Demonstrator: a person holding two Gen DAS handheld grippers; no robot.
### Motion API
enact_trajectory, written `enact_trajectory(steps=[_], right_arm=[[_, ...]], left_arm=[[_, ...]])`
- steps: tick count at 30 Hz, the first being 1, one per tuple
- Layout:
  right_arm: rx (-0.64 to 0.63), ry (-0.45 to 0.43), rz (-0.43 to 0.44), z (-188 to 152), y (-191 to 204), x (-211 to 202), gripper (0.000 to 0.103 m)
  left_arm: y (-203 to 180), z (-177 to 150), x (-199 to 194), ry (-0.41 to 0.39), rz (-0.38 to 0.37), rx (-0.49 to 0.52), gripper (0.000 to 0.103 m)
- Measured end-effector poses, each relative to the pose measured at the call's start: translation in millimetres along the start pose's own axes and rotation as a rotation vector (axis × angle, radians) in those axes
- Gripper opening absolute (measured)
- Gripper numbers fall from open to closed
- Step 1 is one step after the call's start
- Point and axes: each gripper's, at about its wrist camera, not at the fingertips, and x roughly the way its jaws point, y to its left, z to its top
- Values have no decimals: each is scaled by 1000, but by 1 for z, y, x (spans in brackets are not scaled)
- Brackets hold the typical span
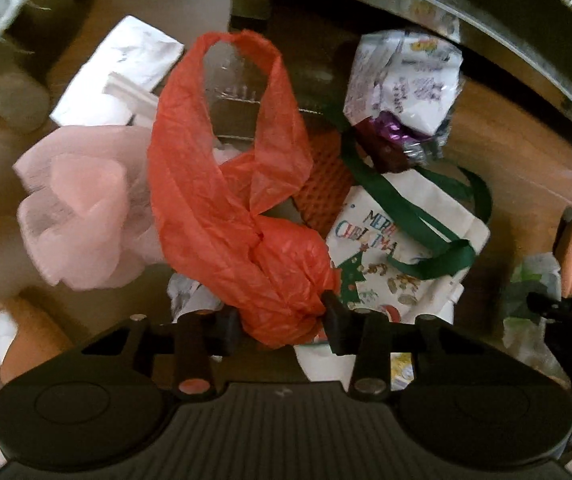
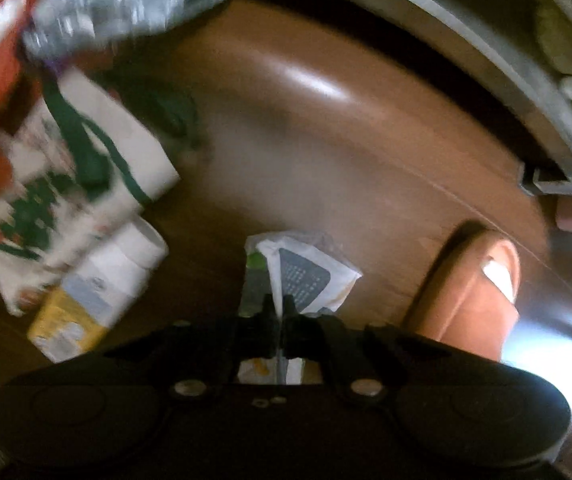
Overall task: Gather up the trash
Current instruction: 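Lift the red bag with the left tool and carry it over the teal wastebasket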
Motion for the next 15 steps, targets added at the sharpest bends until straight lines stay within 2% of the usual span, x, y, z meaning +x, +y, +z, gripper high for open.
enact_trajectory(steps=[3,9,15], right_arm=[[42,-48,37,-3,-1,-32,1],[56,-201,92,-14,10,-116,1],[68,-369,177,-39,18,-197,1]], left_arm=[[0,-7,-25,-25,-6,-33,40],[-2,-28,-92,-104,-4,-50,40],[8,-61,-169,-241,-50,-83,40]])
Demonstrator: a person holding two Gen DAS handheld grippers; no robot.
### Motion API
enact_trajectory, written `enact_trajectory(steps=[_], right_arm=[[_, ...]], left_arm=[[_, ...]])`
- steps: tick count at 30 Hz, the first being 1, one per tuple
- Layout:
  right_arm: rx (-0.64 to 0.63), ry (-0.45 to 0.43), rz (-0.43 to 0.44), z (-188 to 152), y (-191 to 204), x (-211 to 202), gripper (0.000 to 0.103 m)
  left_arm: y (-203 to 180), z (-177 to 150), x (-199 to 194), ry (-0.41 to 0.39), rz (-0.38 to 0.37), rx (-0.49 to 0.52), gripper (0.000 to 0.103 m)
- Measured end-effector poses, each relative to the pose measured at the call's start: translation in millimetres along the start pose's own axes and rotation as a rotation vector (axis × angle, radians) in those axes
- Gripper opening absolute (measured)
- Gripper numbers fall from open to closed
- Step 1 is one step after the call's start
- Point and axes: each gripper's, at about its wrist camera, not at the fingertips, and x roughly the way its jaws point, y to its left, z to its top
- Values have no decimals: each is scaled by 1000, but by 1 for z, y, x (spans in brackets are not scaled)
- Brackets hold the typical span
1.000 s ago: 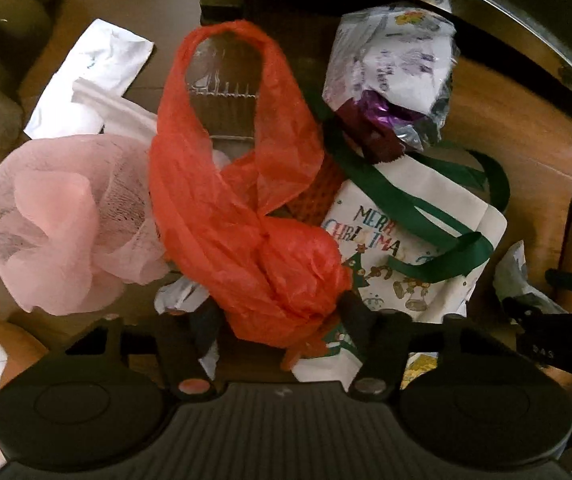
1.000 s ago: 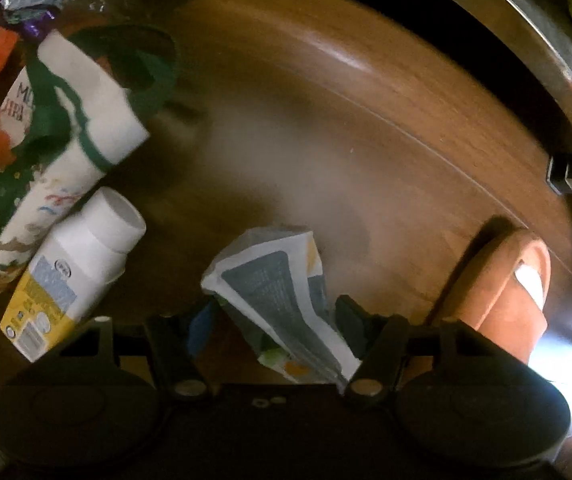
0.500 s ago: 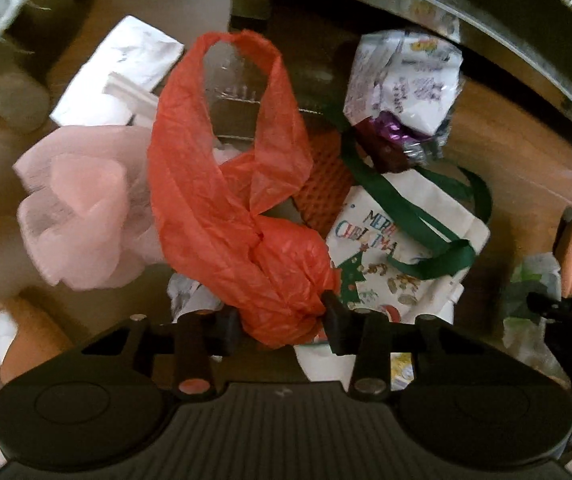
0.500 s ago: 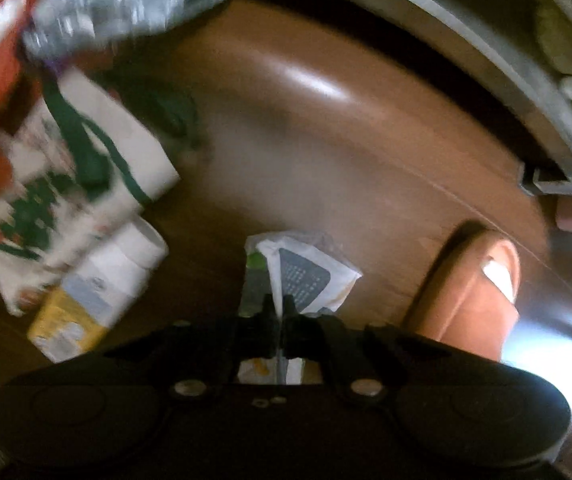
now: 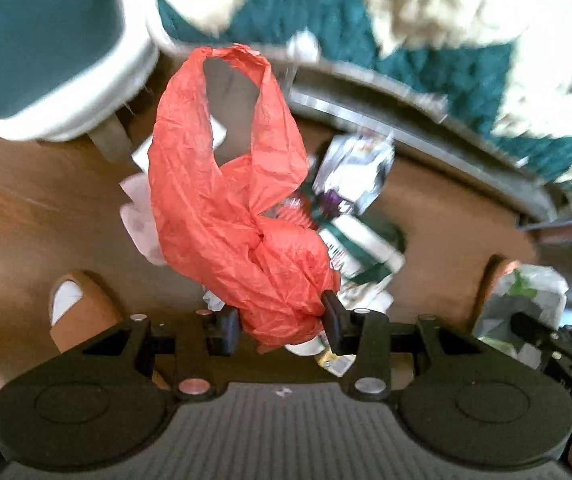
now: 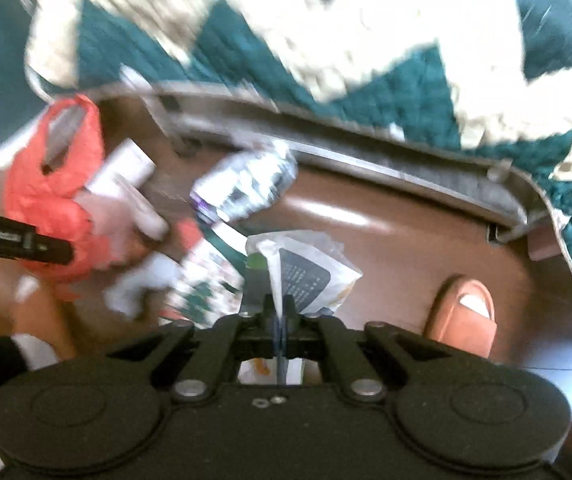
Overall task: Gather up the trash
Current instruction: 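Lift the red bag with the left tool and carry it over the teal wastebasket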
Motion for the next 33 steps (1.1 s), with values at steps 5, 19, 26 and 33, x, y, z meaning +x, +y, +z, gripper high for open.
enact_trajectory(steps=[5,19,26,33], right_arm=[[-15,-143,58,2,18,-63,1],[-136,-496,216,74,101,-207,1],[-235,-610,305,143,167,-240,1],[-272,-638,368,214,238,-225,1]], left_arm=[[3,-17,-74,-144,-32,32,40],[44,-22,-247,-493,-78,49,41],[89,15,-312,-639,12,41,41],[141,68,-323,-671,106,2,41]])
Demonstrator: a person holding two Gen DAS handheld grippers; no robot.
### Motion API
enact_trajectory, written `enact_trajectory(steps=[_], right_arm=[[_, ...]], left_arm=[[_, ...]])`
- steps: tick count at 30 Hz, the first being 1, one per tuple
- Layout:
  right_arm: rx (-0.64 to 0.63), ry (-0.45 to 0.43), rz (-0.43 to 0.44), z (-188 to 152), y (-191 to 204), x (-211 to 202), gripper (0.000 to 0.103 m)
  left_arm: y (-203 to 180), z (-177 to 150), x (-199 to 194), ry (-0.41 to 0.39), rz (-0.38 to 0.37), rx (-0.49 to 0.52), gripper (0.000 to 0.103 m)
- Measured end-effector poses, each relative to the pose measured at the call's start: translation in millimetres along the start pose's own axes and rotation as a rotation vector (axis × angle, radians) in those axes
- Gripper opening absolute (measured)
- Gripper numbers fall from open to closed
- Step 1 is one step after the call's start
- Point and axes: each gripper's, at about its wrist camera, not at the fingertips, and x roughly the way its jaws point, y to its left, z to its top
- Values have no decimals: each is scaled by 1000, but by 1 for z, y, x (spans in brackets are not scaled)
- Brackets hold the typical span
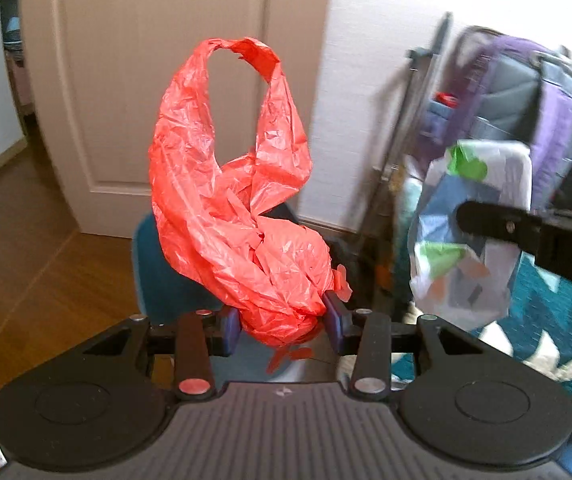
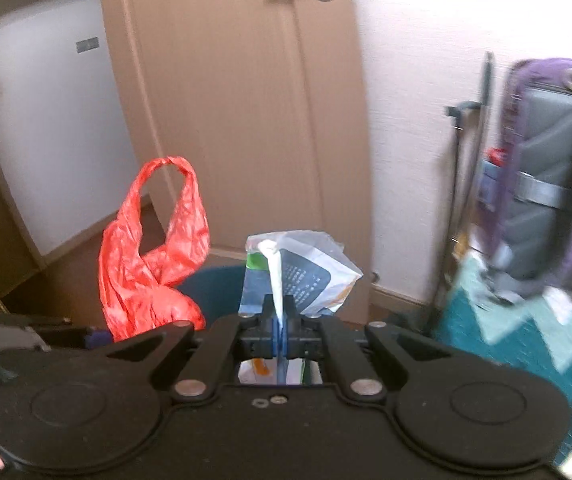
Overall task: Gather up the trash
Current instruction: 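Lift the red bag with the left tool and carry it over the teal wastebasket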
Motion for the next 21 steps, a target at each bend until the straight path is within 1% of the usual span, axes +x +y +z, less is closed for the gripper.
enact_trajectory(steps=[3,6,10,14,15,19,21], right_arm=[[3,14,8,8,7,36,1],[4,46,7,9,14,68,1],[5,105,-3,4,15,108,2],[-12,173,-27,-7,13,143,3],[-16,185,-34,-10,14,149,3],[-29,243,-48,-21,10,169,7],[-32,263,-51,-26,8,174,12]], left_arm=[[20,13,22,14,34,-6,41],[33,24,49,43,46,-14,41],[42,29,89,87,55,2,41],[42,26,128,152,55,23,41],[45,19,129,168,55,28,41],[38,14,159,218,50,50,41],[36,12,168,236,47,58,41]])
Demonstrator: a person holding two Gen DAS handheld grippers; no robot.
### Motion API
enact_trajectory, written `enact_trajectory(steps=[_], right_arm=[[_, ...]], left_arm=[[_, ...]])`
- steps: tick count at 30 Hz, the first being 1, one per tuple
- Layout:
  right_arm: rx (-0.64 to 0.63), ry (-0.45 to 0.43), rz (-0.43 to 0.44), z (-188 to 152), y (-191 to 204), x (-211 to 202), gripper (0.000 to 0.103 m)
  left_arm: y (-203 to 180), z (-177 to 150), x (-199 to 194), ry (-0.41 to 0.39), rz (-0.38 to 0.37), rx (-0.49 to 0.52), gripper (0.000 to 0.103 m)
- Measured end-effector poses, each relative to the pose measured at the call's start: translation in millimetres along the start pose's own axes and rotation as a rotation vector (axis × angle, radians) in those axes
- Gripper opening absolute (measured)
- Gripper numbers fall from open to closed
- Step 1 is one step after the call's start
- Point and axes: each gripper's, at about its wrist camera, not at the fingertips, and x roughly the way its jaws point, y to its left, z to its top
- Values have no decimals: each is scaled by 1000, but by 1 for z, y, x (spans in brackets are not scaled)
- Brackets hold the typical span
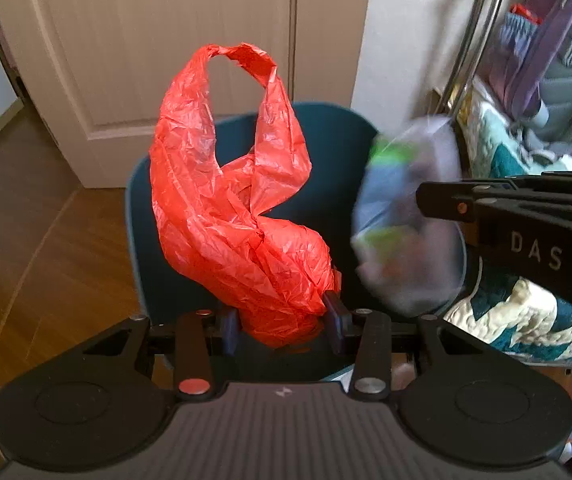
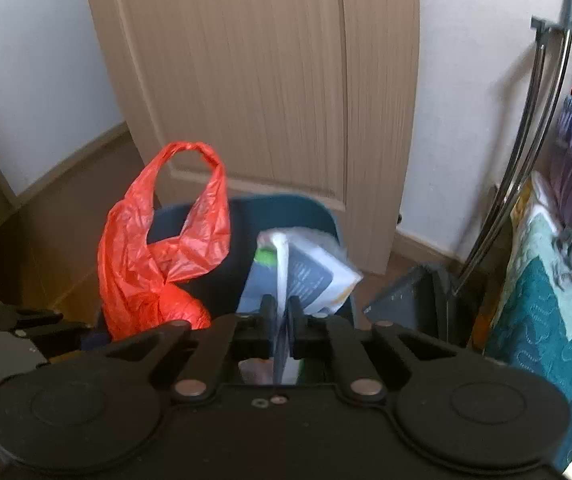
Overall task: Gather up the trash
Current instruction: 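Lift the red bag with the left tool and carry it over the teal wastebasket, then open the left tool to drop the red bag into the wastebasket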
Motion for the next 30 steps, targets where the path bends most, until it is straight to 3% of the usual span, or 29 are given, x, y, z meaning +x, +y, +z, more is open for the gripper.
enact_trajectory(steps=[1,4,8,17,26,30], right_arm=[[-1,6,-1,-1,2,1,16],[-4,13,-7,-6,8,-4,17],[16,7,-1,-13,10,-21,19],[35,-35,30,-21,-3,-67,29],[35,-107,59,-32,-6,-131,33],[40,-140,63,-39,-12,-163,36]], left_arm=[[1,-1,1,6,0,4,42],[-2,0,6,14,1,8,45],[-3,-7,3,11,1,-4,62],[-9,-28,-35,-28,-10,-6,65],[-27,-44,-98,-95,-44,3,65],[-36,-52,-126,-133,-63,10,74]])
